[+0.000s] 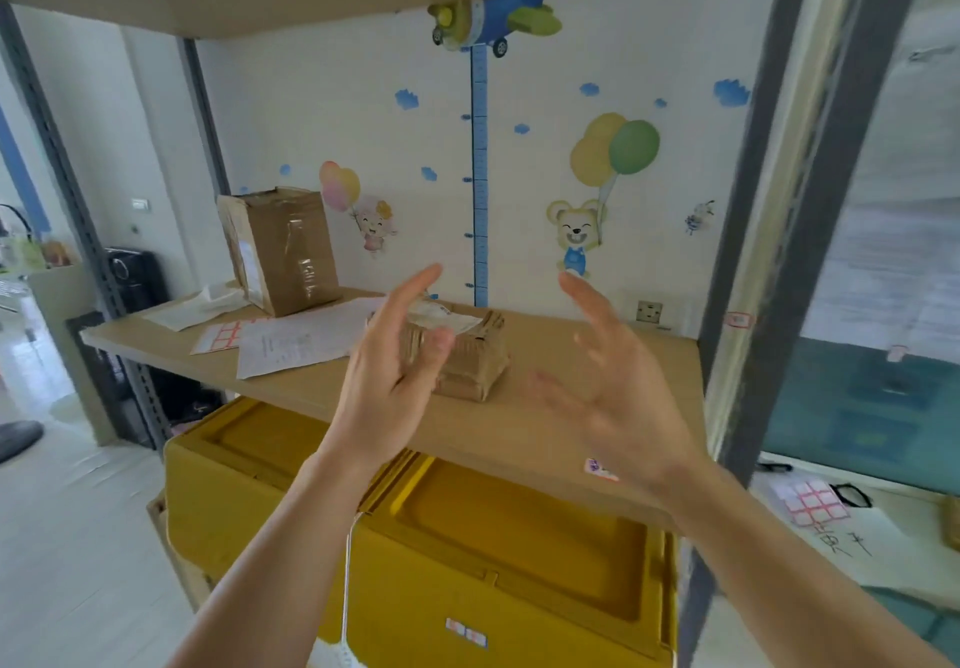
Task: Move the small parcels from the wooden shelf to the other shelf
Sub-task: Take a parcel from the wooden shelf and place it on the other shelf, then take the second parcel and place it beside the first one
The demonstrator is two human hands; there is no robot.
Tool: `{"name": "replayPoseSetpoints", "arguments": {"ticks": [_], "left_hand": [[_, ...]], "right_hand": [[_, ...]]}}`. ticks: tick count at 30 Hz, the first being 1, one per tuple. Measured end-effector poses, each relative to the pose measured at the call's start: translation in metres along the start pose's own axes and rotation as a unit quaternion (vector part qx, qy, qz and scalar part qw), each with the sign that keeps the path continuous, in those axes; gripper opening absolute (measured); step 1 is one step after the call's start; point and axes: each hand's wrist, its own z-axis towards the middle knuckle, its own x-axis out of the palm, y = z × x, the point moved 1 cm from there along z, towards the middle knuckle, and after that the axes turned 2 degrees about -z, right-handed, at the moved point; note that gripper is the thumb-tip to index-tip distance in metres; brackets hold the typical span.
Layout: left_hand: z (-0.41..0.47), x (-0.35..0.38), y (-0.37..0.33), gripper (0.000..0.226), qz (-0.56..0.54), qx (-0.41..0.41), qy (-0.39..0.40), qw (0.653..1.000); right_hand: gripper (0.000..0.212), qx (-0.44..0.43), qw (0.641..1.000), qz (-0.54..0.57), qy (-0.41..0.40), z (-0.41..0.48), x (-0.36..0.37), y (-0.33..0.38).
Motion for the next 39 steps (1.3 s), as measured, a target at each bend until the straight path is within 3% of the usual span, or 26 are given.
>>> {"name": "replayPoseSetpoints", "arguments": {"ticks": [3,7,16,25,34,39], "left_hand": [[-0.020,0.045,-0.080,0.076,-0.030,0.096,0.057,0.993],[-0.049,0.130,-0.179,0.078,-0.096,0.177,0.099,0.975],[-0.131,0.376,-0.365,0.071,-0.255,0.213,0.213,0.919],[-0.189,0.574,-0.530,0.066,-0.377,0.245,0.316,0.835],[-0.206,0.797,-0.619,0.061,-0.389,0.290,0.377,0.789],[-0.173,0.931,-0.662,0.061,-0.382,0.248,0.399,0.796]], "right_hand": [[0.085,-0.081,0.996,-0.028,-0.026,-0.053,-0.074,0.013],[0.081,-0.099,0.988,-0.076,-0.090,-0.133,-0.189,0.014],[0.085,0.001,0.944,-0.243,-0.221,-0.345,-0.449,-0.003],[0.081,0.089,0.878,-0.324,-0.341,-0.483,-0.621,-0.003],[0.076,0.148,0.817,-0.391,-0.398,-0.544,-0.784,-0.112],[0.070,0.167,0.807,-0.388,-0.412,-0.536,-0.897,-0.199]]}}
